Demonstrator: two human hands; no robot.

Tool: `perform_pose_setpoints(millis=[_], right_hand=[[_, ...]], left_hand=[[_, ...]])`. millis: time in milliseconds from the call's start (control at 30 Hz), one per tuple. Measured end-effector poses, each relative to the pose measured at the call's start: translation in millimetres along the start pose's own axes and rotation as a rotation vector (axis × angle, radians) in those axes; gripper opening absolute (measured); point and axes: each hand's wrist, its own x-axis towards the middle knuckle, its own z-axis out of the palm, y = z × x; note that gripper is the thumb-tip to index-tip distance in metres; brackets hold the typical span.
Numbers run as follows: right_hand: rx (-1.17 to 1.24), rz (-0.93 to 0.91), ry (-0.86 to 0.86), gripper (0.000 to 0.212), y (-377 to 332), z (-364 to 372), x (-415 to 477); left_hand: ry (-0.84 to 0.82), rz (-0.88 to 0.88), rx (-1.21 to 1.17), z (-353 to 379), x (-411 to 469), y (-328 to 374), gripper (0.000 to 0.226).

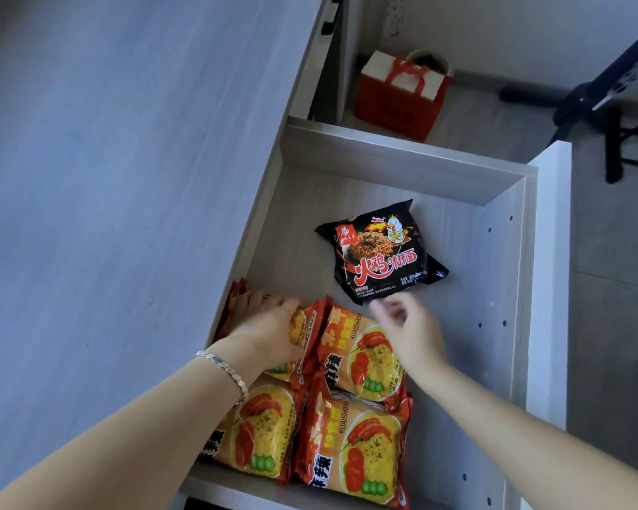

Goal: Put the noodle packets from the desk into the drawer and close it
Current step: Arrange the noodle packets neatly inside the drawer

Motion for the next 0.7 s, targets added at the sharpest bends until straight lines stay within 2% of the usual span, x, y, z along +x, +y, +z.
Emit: perform_pose_setpoints(millis=[33, 67, 133, 167, 233, 300, 367, 467, 567, 633, 700], right_hand=[[0.145, 0.178, 0.146, 0.040, -5, 2, 10], [0.269, 0.367, 0.206, 0.044, -9, 4, 22], [0.493, 0.626, 0.167, 0.045, -15, 10, 41], [0.562, 0.672, 0.162, 0.044, -19, 13, 48], [0.521, 0.602, 0.228, 0.036, -24, 18, 61], [0.456, 0.421, 0.296, 0.017, -28, 17, 68], [0.446, 0.251, 0.229, 0.003, -35, 18, 73], [0.275, 0.061, -0.014, 0.014, -50, 27, 81], [0.094, -0.050, -0.223, 0.020, -69, 43, 85], [-0.013, -0.047, -0.253, 0.023, -76, 53, 84], [-0.256, -0.034, -0.227, 0.029, -77, 60, 80]], left_hand=[[-0.007, -0.002, -0.006, 0, 0, -1, 0.076], [-0.010, 0.000, -0.011, 0, 0, -2, 0.077], [0.005, 0.009, -0.018, 1, 0, -4, 0.077], [0.015, 0.011, -0.023, 2, 0, -6, 0.077], [0.035, -0.009, -0.033, 5, -2, -10, 0.082], [0.051, -0.050, -0.042, 9, -4, -9, 0.092], [0.073, -0.096, -0.067, 10, -6, -9, 0.106], [0.106, -0.144, -0.184, 10, -10, -9, 0.121], [0.128, -0.164, -0.210, 11, -12, -7, 0.125], [0.107, -0.153, -0.200, 12, -13, -7, 0.120], [0.079, -0.133, -0.189, 12, -12, -9, 0.112]])
